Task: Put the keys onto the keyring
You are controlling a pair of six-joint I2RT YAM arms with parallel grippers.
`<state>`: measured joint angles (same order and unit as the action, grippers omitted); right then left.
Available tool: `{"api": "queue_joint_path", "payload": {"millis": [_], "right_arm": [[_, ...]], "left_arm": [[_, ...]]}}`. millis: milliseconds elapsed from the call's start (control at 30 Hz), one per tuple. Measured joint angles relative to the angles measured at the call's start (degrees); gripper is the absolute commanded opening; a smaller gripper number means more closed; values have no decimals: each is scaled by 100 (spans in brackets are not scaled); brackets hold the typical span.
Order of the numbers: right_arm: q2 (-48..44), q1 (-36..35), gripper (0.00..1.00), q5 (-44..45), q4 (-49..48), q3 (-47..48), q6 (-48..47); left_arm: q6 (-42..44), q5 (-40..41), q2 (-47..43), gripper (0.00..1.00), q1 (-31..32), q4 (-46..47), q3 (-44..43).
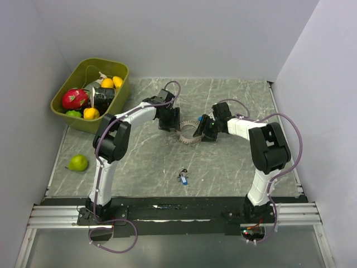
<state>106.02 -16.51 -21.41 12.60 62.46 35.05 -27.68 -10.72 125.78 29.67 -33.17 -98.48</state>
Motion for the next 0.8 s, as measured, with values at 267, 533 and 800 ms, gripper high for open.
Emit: {"api": "queue_joint_path", "payload": {"millis": [267, 533, 800], "right_arm": [[306, 4, 52, -332, -195, 214, -7], [363, -212, 55, -466, -164, 293, -214], [-96, -669, 74, -439, -85, -175, -299]], "left_arm": [[-146, -424, -149, 28, 61, 608, 647], [-352, -348, -1084, 17, 101, 863, 1989], [-470, -28, -1897, 71, 234, 761, 2693]]}}
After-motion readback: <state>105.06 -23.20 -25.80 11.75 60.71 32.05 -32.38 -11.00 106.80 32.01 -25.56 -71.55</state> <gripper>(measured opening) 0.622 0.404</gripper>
